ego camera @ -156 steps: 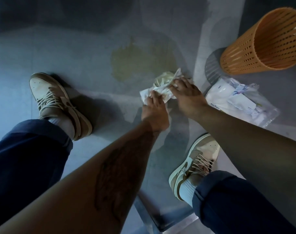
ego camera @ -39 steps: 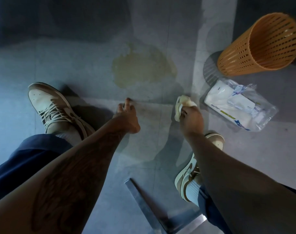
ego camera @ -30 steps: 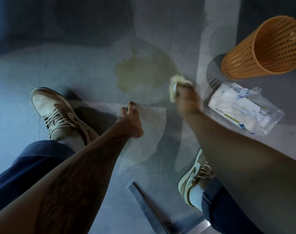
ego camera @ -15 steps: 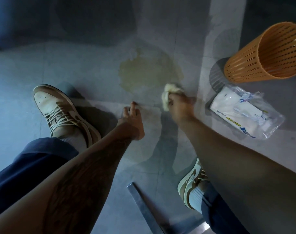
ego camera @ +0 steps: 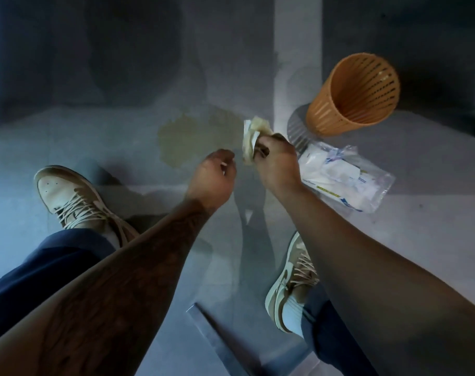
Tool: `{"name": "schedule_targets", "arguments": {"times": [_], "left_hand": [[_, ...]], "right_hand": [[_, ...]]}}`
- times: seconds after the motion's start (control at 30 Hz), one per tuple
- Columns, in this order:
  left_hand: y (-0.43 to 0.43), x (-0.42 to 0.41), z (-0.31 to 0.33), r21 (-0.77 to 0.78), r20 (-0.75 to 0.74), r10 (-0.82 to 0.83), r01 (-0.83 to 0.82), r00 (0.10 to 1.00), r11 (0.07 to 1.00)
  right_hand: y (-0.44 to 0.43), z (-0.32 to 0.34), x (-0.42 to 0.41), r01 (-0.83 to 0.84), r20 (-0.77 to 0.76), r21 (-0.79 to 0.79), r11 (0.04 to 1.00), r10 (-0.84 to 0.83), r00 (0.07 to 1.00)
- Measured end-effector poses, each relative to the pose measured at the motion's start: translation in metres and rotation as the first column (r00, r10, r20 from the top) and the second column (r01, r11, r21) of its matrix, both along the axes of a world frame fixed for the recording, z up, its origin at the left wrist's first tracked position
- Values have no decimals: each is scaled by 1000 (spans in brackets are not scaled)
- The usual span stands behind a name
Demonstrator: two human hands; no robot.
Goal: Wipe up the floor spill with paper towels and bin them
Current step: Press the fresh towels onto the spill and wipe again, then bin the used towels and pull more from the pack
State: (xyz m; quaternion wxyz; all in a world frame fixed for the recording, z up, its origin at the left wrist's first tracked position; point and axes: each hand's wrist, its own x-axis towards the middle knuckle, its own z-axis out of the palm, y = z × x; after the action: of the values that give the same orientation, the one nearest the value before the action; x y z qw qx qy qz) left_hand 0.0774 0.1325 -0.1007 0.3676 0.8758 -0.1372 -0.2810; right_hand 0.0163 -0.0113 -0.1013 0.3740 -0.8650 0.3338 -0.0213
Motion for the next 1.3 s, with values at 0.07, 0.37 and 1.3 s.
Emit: {"name": "schedule_targets", "arguments": {"times": [0.07, 0.37, 1.3], "left_hand": [[-33, 1, 19, -136, 36, 82, -76, 996, 988], [-166, 3, 95, -352, 40, -104, 112, 994, 929], [-162, -65, 11, 318, -379, -561, 673, 736, 668]], "right_hand": [[-18, 23, 9, 81, 114, 31, 996, -84, 990], [-134, 97, -5, 479, 339, 85, 874, -477, 811], [-145, -18, -104, -164, -564, 48, 985, 162, 810]]}}
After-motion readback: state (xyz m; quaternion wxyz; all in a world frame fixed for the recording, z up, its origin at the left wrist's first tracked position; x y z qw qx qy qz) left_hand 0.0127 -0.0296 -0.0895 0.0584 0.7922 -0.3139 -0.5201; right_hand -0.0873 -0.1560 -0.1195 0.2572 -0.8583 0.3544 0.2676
